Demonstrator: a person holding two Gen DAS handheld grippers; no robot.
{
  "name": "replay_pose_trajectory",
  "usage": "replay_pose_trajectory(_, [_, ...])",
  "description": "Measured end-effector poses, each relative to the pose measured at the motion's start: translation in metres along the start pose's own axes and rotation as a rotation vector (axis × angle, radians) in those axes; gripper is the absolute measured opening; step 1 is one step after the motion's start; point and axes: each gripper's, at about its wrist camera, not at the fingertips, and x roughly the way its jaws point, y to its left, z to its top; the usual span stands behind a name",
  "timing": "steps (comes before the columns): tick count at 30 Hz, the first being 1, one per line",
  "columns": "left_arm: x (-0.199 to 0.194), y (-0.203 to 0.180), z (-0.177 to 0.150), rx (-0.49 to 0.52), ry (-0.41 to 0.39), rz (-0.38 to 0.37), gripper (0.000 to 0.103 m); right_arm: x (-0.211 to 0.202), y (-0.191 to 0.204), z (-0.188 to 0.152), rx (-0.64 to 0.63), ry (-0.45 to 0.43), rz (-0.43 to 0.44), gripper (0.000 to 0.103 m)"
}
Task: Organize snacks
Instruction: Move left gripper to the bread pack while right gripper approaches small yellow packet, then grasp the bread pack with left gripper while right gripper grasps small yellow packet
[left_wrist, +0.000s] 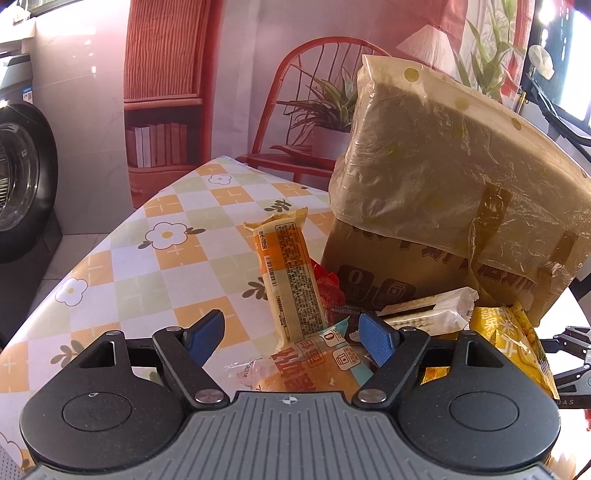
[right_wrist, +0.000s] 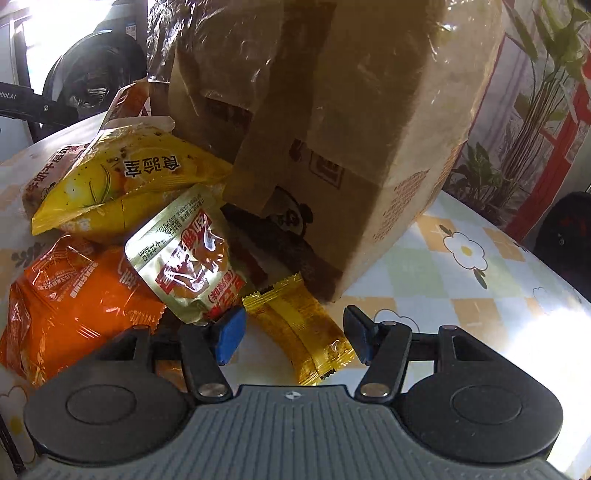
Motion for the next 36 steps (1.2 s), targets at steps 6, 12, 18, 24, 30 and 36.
replay_pose_trajectory(6, [0.003, 0.002, -0.003, -0.005, 0.011, 0.005, 0.08, 0.006, -0.011, -0.007, 0.209, -0.036, 0.022, 0.069])
replay_pose_trajectory(12, [0.01, -0.001, -0.008, 0.007, 0.031, 0.0, 0.078, -0.012, -0.005, -0.024, 0.392, -0.13, -0.031, 0.053])
replay_pose_trajectory(18, [0.013, -0.003, -0.015, 0.025, 0.055, -0.015, 0.079, -0.021, -0.006, -0.032, 0.453, -0.186, -0.041, 0.043])
replay_pose_trajectory(24, [0.018, -0.009, -0.027, 0.062, 0.103, -0.04, 0.079, -0.021, 0.001, -0.033, 0.428, -0.191, -0.064, 0.043])
replay_pose_trajectory(30, [0.02, -0.009, -0.028, 0.056, 0.114, -0.061, 0.085, -0.021, 0.002, -0.033, 0.414, -0.191, -0.072, 0.043])
replay_pose_trajectory(36, [0.033, -0.007, -0.026, -0.026, 0.144, -0.027, 0.094, -0.02, 0.003, -0.034, 0.405, -0.191, -0.078, 0.043])
